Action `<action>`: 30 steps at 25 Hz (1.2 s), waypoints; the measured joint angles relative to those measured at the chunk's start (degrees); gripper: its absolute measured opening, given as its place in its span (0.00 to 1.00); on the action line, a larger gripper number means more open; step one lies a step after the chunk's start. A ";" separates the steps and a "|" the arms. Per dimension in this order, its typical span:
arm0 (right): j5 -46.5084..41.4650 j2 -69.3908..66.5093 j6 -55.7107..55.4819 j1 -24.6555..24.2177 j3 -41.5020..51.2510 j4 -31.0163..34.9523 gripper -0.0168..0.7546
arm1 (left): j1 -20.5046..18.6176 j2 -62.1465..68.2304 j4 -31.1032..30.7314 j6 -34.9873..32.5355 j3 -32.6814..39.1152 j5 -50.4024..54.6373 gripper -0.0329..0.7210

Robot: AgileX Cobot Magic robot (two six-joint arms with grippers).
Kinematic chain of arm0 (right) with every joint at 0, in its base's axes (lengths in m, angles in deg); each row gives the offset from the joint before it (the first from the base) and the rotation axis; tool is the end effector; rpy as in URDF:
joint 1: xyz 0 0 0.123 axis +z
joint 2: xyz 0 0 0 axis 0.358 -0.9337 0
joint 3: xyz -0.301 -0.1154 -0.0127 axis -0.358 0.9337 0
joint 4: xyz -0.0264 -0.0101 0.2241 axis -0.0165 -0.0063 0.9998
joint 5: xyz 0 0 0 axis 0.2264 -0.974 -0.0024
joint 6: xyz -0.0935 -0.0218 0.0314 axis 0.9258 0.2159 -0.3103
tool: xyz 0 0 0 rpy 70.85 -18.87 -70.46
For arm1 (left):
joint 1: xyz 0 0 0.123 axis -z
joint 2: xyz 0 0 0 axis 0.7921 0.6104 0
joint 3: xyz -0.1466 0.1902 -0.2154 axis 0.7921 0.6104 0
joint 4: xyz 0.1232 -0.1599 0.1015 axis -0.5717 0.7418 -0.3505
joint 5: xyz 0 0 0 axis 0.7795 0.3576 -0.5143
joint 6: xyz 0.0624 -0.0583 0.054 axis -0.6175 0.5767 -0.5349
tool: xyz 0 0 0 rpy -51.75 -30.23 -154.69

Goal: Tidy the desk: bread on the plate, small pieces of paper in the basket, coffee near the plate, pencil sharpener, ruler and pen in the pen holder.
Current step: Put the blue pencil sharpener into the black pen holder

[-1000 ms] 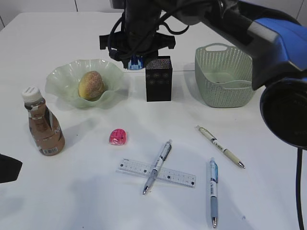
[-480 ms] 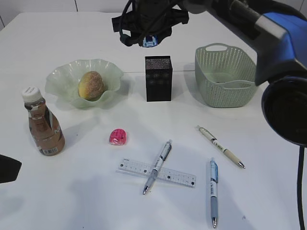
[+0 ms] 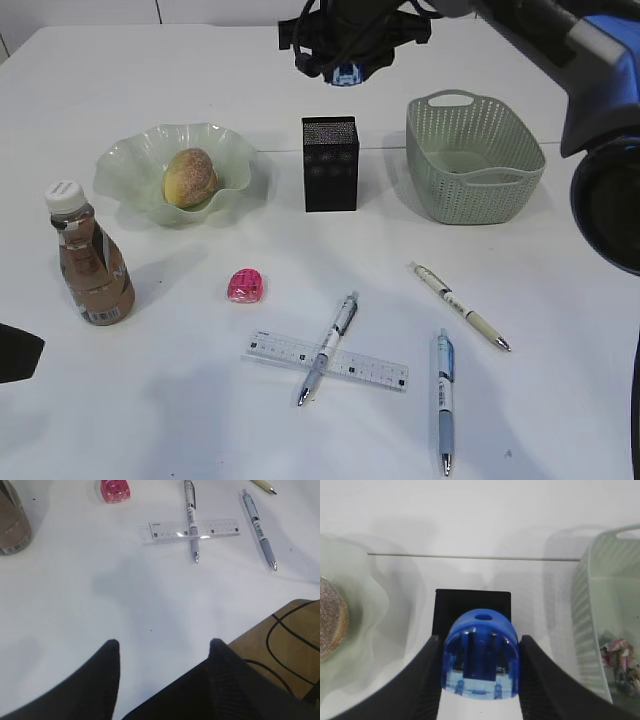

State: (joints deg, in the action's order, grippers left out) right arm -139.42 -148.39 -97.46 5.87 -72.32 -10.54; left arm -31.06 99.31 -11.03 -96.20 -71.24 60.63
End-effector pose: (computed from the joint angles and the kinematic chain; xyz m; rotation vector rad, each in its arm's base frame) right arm 0.4928 0.2162 0.3075 -0.0101 2.4317 -0.0032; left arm 0.0948 -0.0667 0.3133 0.3962 2.4765 -0.5641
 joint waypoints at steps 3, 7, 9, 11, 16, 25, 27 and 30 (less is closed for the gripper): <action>3.09 -1.71 0.00 0.00 -0.12 0.16 0.45 | 0.00 0.00 0.00 0.00 0.00 0.11 0.57; 5.80 -4.61 0.00 0.00 -0.21 0.29 0.45 | 0.00 0.00 0.00 0.00 0.00 0.11 0.57; 7.02 -5.45 0.00 0.00 -0.21 0.29 0.45 | 0.00 0.00 0.00 0.00 0.00 0.11 0.57; 8.77 -6.98 0.12 -0.11 -0.21 0.29 0.45 | 0.00 0.00 0.00 0.00 0.00 0.11 0.57; 10.90 -8.24 2.16 -0.14 -0.21 0.52 0.45 | 0.00 0.00 0.00 0.00 0.00 0.19 0.57; 11.38 -8.24 9.83 -2.17 -0.21 5.01 0.45 | 0.00 0.00 0.00 0.00 0.00 0.19 0.57; 11.53 -8.24 12.55 -3.40 -0.21 8.65 0.45 | 0.00 0.00 0.00 0.00 0.00 0.19 0.57; 11.98 -8.24 14.09 -4.17 -0.21 10.76 0.45 | 0.00 0.00 0.00 0.00 0.00 0.19 0.57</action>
State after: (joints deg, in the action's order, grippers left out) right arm -127.43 -156.64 -83.37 1.71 -72.53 0.22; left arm -31.06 99.31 -11.03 -96.20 -71.24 60.81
